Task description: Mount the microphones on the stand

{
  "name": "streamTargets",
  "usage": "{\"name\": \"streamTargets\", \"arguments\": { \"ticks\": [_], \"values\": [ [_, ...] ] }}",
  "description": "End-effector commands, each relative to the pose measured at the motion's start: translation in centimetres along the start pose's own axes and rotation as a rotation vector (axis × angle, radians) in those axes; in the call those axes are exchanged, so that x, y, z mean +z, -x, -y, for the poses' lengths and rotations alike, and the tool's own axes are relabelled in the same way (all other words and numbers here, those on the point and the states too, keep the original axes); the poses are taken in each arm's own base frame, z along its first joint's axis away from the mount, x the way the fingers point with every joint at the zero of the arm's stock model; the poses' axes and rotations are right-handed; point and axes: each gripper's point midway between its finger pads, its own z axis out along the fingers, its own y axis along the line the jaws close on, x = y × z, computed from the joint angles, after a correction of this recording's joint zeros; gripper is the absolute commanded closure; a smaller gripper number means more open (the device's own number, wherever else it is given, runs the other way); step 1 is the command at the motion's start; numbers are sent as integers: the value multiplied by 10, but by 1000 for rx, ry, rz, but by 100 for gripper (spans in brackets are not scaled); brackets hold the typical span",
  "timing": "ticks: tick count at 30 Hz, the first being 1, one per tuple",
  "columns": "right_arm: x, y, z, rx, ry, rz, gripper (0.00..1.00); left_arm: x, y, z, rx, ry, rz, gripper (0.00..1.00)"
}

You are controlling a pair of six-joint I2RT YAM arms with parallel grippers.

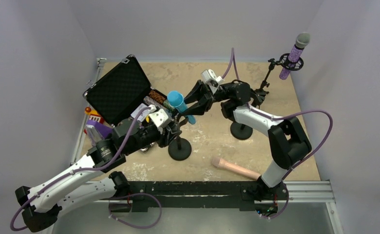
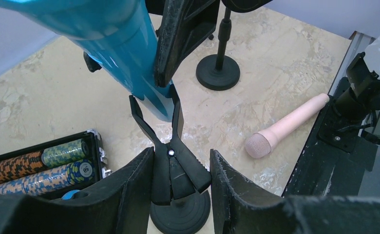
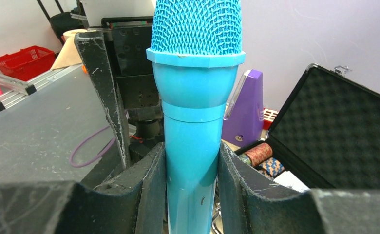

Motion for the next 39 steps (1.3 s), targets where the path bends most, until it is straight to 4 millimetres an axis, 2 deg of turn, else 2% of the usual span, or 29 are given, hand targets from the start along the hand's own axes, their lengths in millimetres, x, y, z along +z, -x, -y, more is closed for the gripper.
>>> {"name": "streamTargets", "arguments": {
  "ticks": [1, 4, 6, 8, 11, 14, 17, 24, 27, 31, 36, 39],
  "values": [
    [17, 13, -33, -56, 87, 27, 100, 1, 3, -10, -83, 70, 21, 100],
    [15, 15, -40, -68, 99, 25, 100, -4, 3, -15, -133, 106, 39, 90],
    [15, 14, -41, -70, 101, 20, 100, -7, 4, -15, -161, 107, 59, 73],
    [15, 12, -41, -65, 99, 16, 100, -9, 5, -13, -179, 100, 71, 60],
    [14, 7, -37, -59, 91, 8, 100, -10, 3, -11, -182, 89, 68, 44],
    [13, 4, -32, -52, 76, 3, 100, -12, 1, -10, -172, 81, 52, 33],
    [11, 3, -29, -45, 68, 3, 100, -13, -3, -9, -161, 75, 25, 28],
    [11, 5, -28, -45, 62, 7, 100, -10, -10, -9, -125, 76, -44, 25],
    [6, 15, -23, -51, 43, 13, 100, -14, -7, -9, -117, 70, -38, 22],
    [-7, 29, -19, -44, 7, -3, 100, -32, 10, -11, -102, 74, 43, 10],
    [-21, 35, -17, 14, -51, -57, 100, -69, 70, -10, -121, 64, 279, 1],
    [-23, 38, -23, -1, -55, -83, 100, -78, 103, -8, -150, 49, 363, 1]
  ]
}}
